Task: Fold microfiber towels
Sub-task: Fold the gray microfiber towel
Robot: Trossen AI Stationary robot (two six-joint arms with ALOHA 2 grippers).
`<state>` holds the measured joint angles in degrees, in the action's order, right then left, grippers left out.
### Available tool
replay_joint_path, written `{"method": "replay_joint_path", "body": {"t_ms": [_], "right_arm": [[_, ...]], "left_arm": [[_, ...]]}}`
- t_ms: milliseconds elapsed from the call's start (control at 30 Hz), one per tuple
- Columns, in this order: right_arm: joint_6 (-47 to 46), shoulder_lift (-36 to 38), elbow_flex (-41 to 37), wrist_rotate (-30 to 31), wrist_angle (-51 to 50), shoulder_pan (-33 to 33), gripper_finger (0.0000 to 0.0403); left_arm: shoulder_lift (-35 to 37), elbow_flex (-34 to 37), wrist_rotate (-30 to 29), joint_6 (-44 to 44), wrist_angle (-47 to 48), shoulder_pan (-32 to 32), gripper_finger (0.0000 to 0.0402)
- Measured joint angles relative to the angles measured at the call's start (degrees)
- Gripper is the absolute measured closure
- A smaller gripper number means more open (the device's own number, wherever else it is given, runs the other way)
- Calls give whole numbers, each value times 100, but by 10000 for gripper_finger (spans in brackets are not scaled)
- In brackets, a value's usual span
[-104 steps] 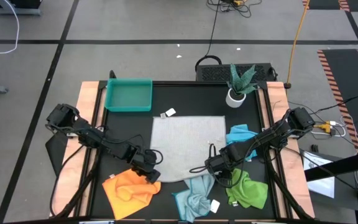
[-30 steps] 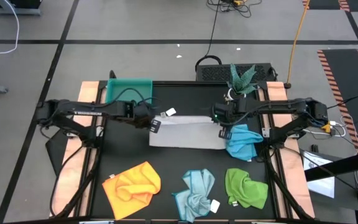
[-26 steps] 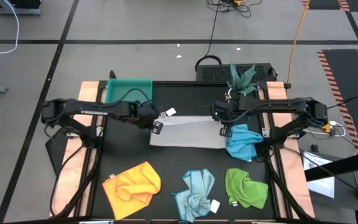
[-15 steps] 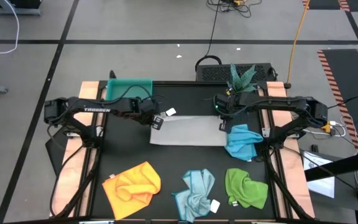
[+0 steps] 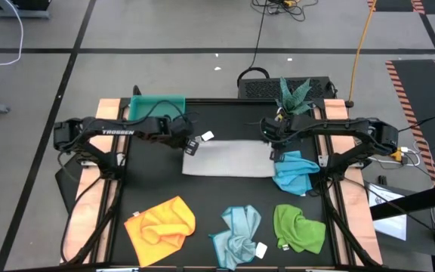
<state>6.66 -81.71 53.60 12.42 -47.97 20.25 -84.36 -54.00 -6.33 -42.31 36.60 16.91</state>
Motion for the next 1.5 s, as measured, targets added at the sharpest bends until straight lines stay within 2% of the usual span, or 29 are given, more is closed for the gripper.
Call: {"method": "replay_joint_path", "body": {"t_ms": [200,400,467,533,633,800,933,1000,1067,1233,1500], "right_arm": [[-113,0,0,258,121,6,284],[-570,69,2,225,127,-10,265],[-963,167,2,-55,134,-17,267],[-1508,320,2,-604,167,-48,273],[-2268,554,2,-1374,440,-227,285],[-2785,878,9,-1567,1209,-799,308],[-3209,1055,9,-1541,1627,-1217,341],[-3336,1120,13,-1537,1859,-1400,372],[-3418,1164,12,-1531,1973,-1555,394],[-3620,1311,11,-1340,2256,-1766,400],[-3700,1449,11,-1234,2336,-1775,402]], "left_arm": [[0,0,-28,20,-15,156,309],[0,0,110,-60,-32,216,285],[0,0,279,-230,-101,122,283],[0,0,309,-326,-266,-99,282],[0,0,123,-397,-530,-524,282],[-110,0,-433,-400,-937,-1070,282],[-549,-6,-562,-288,-825,-1282,282],[-860,0,-517,-161,-807,-1369,291],[-1129,0,-234,-73,-822,-1443,313],[-1513,-11,31,145,-922,-1660,391],[-1469,-22,31,-206,-385,-2086,398]]}}
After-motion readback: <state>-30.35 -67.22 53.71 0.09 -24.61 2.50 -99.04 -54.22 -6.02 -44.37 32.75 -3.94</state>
